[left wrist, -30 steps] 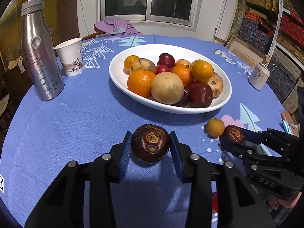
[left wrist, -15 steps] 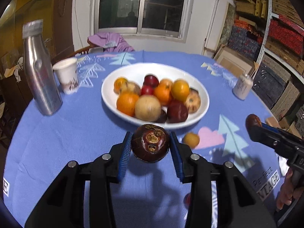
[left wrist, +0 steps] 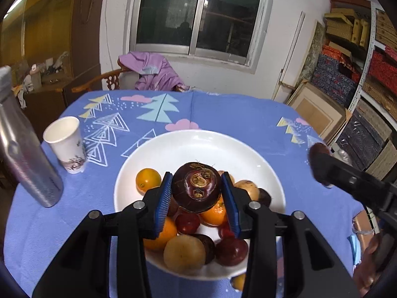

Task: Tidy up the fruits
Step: 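Lower both mangosteens onto the white plate and open both grippers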

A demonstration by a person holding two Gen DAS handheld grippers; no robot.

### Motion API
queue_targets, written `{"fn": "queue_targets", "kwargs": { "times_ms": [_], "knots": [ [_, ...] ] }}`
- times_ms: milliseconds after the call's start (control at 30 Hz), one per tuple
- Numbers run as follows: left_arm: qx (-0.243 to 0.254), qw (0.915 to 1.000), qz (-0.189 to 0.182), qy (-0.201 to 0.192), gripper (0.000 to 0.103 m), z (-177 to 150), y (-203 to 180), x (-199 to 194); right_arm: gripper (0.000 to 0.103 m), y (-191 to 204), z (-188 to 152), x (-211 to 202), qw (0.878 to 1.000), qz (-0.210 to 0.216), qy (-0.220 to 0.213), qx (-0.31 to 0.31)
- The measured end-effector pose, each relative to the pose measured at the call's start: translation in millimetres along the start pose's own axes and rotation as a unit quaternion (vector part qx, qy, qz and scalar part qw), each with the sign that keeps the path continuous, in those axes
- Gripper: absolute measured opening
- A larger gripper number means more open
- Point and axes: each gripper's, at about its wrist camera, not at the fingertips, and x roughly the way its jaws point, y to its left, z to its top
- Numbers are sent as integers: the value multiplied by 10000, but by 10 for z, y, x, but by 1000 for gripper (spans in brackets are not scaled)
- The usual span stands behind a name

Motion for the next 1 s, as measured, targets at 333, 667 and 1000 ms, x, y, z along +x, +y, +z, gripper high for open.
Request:
{"fn": "queue_targets", "kwargs": {
  "times_ms": [333,667,1000],
  "knots": [
    [168,9987,-40,489,39,-45,73,627,43,-320,-112,929,9972,-476,557,163],
    [322,9987,38,392,40,-57,-16,601,43,-338,-172,982,9965,-636,532,138],
    [554,9973,445,206,60,-98,-112,586,44,-354,-170,991,9965,-610,533,198]
  ]
}}
